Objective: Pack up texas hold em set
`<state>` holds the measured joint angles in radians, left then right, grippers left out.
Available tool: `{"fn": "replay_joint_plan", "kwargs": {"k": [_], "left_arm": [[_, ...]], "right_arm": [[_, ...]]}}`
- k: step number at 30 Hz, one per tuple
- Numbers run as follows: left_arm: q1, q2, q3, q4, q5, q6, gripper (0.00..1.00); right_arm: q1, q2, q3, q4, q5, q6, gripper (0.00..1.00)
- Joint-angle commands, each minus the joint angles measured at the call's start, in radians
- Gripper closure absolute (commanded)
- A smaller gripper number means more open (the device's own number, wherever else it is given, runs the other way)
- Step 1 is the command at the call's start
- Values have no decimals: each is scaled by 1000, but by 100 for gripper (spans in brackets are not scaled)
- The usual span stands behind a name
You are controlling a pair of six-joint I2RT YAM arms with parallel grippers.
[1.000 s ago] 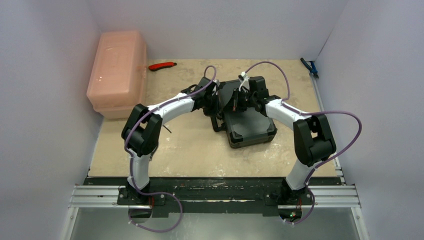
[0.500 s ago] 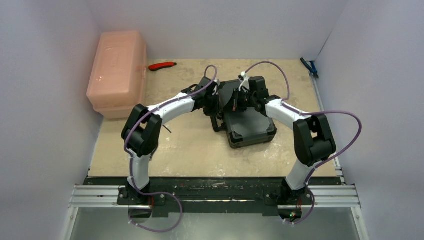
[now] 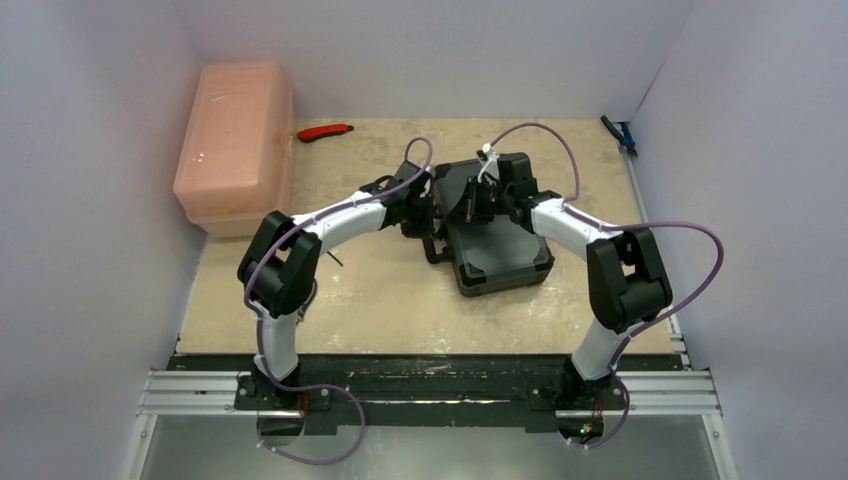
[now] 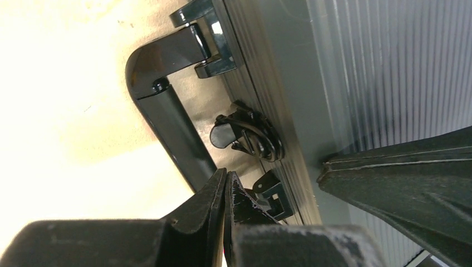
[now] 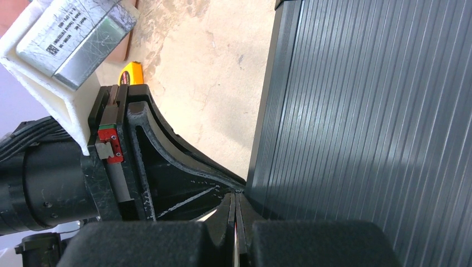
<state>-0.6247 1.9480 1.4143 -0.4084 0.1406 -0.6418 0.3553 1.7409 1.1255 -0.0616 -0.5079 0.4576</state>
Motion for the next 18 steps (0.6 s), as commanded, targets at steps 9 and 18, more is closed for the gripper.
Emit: {"fn": "replay_joint_plan", "kwargs": {"k": [9, 18], "left_arm": [[7, -60, -24, 20, -43, 39, 100], [11, -61, -31, 11, -70, 49, 100]], "right_arm": [[-46, 55, -38, -112, 176, -73, 100], [-45, 57, -35, -112, 176, -73, 100]]}}
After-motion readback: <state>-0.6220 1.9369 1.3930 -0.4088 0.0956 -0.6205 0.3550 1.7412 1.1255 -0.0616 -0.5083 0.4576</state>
